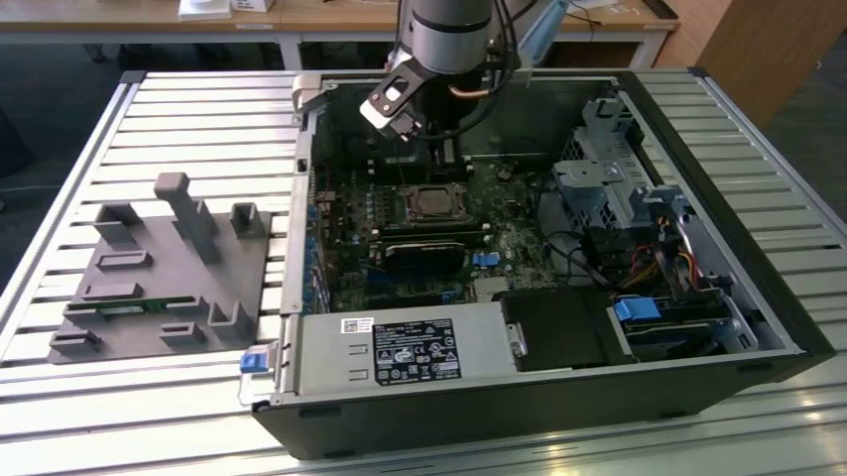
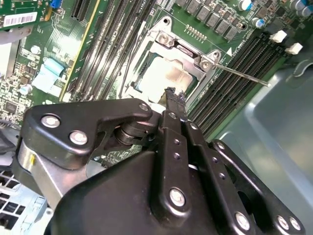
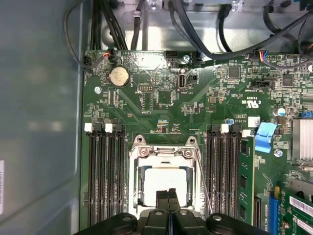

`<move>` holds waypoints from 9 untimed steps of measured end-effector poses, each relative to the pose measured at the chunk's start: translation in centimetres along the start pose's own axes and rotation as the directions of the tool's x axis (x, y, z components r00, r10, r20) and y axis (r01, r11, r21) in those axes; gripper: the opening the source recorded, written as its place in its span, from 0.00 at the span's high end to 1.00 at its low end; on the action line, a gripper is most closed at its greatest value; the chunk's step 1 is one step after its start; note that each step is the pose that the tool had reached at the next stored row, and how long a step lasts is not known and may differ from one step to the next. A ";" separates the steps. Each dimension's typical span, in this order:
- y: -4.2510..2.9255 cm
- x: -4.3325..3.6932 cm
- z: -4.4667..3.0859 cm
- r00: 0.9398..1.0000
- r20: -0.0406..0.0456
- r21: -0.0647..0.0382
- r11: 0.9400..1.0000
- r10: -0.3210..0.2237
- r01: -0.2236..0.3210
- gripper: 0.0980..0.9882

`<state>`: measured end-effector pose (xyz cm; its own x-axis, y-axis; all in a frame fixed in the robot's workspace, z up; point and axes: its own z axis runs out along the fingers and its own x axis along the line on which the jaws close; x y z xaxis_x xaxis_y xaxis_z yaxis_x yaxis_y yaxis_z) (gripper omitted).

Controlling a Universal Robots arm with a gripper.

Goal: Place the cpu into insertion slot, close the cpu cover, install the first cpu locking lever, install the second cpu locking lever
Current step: 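Install the first cpu locking lever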

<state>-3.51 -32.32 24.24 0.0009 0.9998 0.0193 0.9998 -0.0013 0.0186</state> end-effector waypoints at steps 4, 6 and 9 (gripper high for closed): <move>0.01 0.01 -0.66 1.000 0.000 0.000 1.000 0.000 0.000 0.99; 0.02 0.02 -1.00 1.000 0.000 0.000 1.000 0.000 0.000 0.99; 0.03 0.03 -1.52 1.000 0.000 0.000 1.000 0.000 0.000 0.99</move>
<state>-3.51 -32.32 25.76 0.0009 0.9998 0.0192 0.9998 -0.0013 0.0185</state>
